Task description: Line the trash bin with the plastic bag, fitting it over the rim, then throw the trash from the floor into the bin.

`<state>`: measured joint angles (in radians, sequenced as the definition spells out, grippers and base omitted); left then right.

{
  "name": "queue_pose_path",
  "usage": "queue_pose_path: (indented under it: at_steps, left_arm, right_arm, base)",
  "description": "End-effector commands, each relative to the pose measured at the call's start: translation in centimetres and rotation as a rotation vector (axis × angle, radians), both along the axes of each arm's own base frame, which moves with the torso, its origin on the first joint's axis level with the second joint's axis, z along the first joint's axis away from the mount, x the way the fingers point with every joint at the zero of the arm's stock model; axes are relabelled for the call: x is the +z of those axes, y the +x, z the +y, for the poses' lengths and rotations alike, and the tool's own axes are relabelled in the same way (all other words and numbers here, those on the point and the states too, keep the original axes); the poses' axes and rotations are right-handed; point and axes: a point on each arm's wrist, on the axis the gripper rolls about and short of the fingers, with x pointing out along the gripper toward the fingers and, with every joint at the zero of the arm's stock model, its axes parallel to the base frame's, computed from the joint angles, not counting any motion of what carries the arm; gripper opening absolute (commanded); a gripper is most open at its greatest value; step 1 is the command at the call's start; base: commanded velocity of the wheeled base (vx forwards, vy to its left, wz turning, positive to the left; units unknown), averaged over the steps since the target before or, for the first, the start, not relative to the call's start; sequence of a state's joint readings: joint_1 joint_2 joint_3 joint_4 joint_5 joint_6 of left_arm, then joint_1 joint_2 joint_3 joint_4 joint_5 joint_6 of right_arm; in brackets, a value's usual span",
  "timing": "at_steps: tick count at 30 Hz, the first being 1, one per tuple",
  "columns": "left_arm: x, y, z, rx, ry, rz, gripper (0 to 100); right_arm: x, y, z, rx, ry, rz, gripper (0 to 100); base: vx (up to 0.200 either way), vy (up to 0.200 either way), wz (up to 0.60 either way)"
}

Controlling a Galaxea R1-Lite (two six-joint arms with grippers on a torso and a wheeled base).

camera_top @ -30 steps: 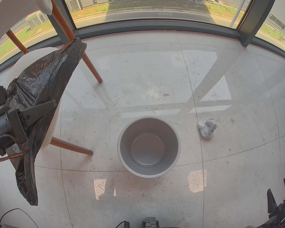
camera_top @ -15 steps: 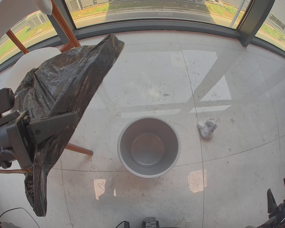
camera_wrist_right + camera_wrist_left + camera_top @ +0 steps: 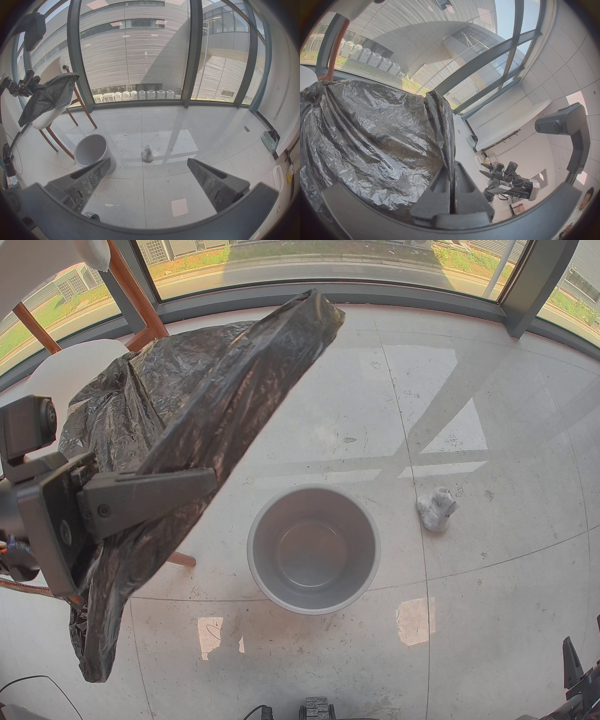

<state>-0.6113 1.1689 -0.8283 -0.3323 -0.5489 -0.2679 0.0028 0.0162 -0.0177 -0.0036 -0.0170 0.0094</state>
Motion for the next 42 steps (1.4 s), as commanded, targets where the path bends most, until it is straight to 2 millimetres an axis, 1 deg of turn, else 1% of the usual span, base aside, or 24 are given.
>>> queue_pose_path:
  at_steps: [1,3,4,7,8,10,15,24,34,37,42]
  left_arm:
    - [-0.7,-0.3,-1.3,-0.076,0.021,0.031,0]
    - [-0.7,-0.4,-1.4,-0.082,0.023,0.033,0]
    - [-1.1,-1.0,-2.0,-0.133,0.031,0.042,0]
    - [-1.4,-1.6,-2.4,-0.171,0.038,0.049,0]
    - [-1.8,-2.3,-3.0,-0.220,0.047,0.057,0]
    - [-2.1,-3.0,-3.5,-0.269,0.056,0.064,0]
    - [-2.6,-4.1,-4.2,-0.343,0.072,0.075,0]
    - [-4.2,-4.1,-4.4,-0.349,0.114,0.109,0]
    - [-4.0,-4.0,-4.4,-0.337,0.109,0.102,0]
    - [-4.0,-3.7,-4.7,-0.331,0.111,0.103,0]
    - [-4.0,-3.4,-4.5,-0.313,0.110,0.100,0]
  right_arm:
    - [-0.5,0.0,0.0,0.000,0.003,0.005,100]
    - [-0.5,0.0,0.0,0.000,0.003,0.004,100]
    - [-0.5,0.0,0.0,0.000,0.003,0.005,100]
    - [-0.5,0.0,0.0,0.000,0.003,0.005,100]
    - [-0.5,0.0,0.0,0.000,0.004,0.004,100]
    - [-0.5,0.0,0.0,0.000,0.003,0.004,100]
    - [-0.5,0.0,0.0,0.000,0.004,0.004,100]
    - [-0.5,0.0,0.0,-0.001,0.006,0.003,100]
    - [-0.5,0.0,0.0,-0.001,0.006,0.003,100]
    - [-0.5,0.0,0.0,-0.001,0.004,0.004,100]
    - [-0.5,0.0,0.0,-0.001,0.004,0.004,100]
  base:
    - [0.000,0.000,0.00]
    - [0.000,0.000,0.00]
    - [0.000,0.000,0.00]
    - [0.000,0.000,0.00]
    - [0.000,0.000,0.00]
    - [0.000,0.000,0.00]
    - [0.000,0.000,0.00]
    - [0.000,0.000,0.00]
    - [0.000,0.000,0.00]
    - [0.000,0.000,0.00]
    - [0.000,0.000,0.00]
